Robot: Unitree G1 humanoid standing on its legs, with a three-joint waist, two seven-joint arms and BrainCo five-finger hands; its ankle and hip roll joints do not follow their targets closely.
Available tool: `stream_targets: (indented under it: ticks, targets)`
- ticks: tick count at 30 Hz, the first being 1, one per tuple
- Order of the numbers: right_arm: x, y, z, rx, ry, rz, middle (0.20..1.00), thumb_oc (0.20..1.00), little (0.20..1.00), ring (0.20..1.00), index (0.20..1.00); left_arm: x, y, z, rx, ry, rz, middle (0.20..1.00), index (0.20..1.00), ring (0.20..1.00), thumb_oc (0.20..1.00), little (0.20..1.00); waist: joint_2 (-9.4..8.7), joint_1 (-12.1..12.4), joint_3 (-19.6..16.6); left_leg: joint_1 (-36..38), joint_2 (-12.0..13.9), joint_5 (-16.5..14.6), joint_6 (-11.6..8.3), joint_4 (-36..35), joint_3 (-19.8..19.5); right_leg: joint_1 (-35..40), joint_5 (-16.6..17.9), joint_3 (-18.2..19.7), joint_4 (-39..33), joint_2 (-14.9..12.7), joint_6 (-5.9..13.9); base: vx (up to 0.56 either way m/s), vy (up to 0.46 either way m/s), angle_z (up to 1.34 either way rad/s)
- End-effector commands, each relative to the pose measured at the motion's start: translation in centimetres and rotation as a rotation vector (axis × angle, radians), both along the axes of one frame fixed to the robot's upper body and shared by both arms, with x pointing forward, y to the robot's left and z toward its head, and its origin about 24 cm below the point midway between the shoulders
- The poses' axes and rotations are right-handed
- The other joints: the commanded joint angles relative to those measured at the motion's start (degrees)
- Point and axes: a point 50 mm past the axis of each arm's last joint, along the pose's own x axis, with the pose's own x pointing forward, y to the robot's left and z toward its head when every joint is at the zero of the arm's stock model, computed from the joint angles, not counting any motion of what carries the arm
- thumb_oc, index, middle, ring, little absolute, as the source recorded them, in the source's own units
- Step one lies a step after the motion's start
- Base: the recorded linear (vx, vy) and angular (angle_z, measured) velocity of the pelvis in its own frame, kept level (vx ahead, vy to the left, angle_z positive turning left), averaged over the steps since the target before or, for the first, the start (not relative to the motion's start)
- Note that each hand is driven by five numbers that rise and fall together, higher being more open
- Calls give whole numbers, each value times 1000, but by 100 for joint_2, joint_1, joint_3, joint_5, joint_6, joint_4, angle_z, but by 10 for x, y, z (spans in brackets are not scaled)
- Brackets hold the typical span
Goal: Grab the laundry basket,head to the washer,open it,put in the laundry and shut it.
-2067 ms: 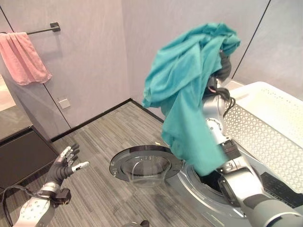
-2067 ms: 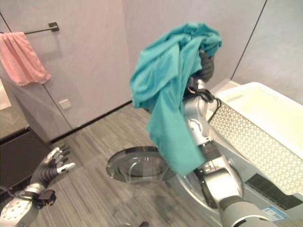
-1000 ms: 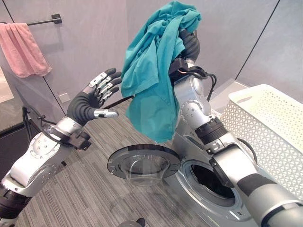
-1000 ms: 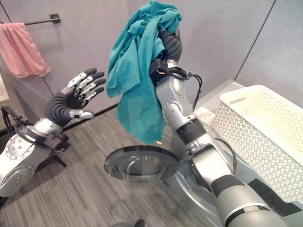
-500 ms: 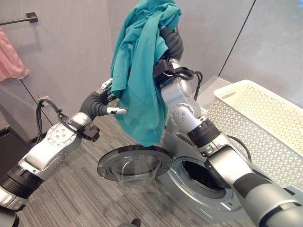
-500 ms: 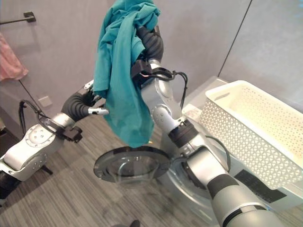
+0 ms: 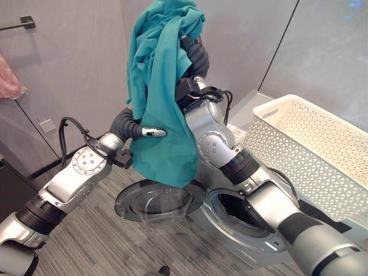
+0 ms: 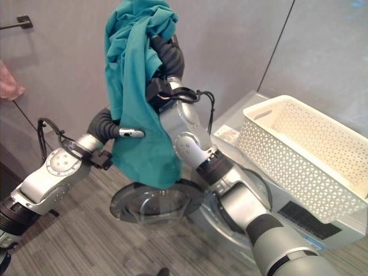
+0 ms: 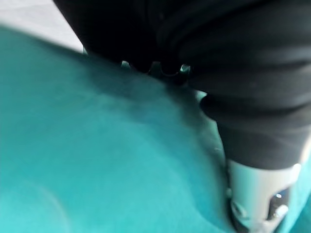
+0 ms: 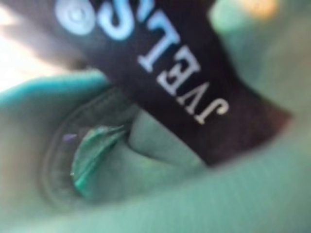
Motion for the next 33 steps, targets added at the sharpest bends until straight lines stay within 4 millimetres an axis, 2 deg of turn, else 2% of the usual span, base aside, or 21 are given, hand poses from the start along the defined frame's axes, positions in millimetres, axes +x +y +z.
stream_targets:
  ticks: [1,6,8,11,15,24,25,30,31,32,33]
  targets:
    - [-3,2,12,25,-51,32,200,200,200,200,200,11,-8,20,-5,-87,-3,1000,1000,1000,1000,1000,-36,-11,-372,116,-19,-290,80,-11,-168,-77,-41,301,24,16,119,0,0,0]
    - [7,6,-7,-53,25,19,200,200,200,200,200,15,-29,19,21,-68,-76,1000,1000,1000,1000,1000,-47,-10,-356,102,-19,-280,79,-10,-176,-77,-30,293,26,7,121,0,0,0]
    - [8,15,-20,-58,87,60,200,200,200,200,200,18,-48,20,30,-65,-132,1000,1000,1000,1000,1000,-59,-24,-343,89,-22,-275,82,-6,-175,-82,-19,288,31,4,129,-7,2,-4]
    - [-1,24,-30,-32,120,134,200,200,200,200,200,27,-68,19,33,-60,-141,1000,1000,1000,1000,1000,-91,-72,-338,92,-22,-275,86,-4,-171,-92,-22,302,39,-3,129,0,0,0]
    - [-10,30,-36,67,170,196,200,200,200,200,200,32,-82,19,30,-67,-142,1000,1000,1000,1000,1000,-84,-98,-330,97,-31,-288,102,-5,-159,-101,-17,324,43,-13,132,-2,9,-3]
    - [-37,30,-36,278,167,285,200,200,200,200,200,48,-95,11,-63,-27,-60,1000,1000,1000,1000,1000,-19,-171,-350,128,-49,-320,124,1,-100,-106,-28,381,72,-37,133,0,3,0]
    - [-50,28,-43,334,170,325,200,200,200,200,200,53,-96,7,-127,4,-24,1000,1000,1000,1000,1000,-1,-219,-346,136,-43,-329,131,6,-79,-109,-36,409,85,-43,131,-1,20,-5]
    - [-65,17,-59,389,185,355,200,200,200,200,200,54,-98,7,-185,20,-9,1000,1000,1000,1000,1000,41,-307,-327,146,-33,-335,134,9,-59,-122,-59,419,131,-52,132,-3,7,-4]
    - [-66,13,-66,393,203,343,200,200,200,200,200,53,-101,8,-213,30,-22,925,925,925,925,925,46,-333,-321,152,-35,-338,135,8,-55,-124,-63,408,147,-60,133,-16,8,-4]
    - [-68,11,-69,395,204,344,200,200,200,200,200,52,-102,8,-230,31,-29,200,200,200,200,200,43,-356,-314,157,-39,-343,139,11,-49,-129,-61,412,156,-65,134,-20,5,-5]
    - [-68,10,-71,382,204,343,200,200,200,200,200,51,-102,6,-246,39,-29,200,200,200,200,200,45,-361,-314,159,-38,-347,142,13,-45,-133,-59,415,163,-66,134,-21,3,-6]
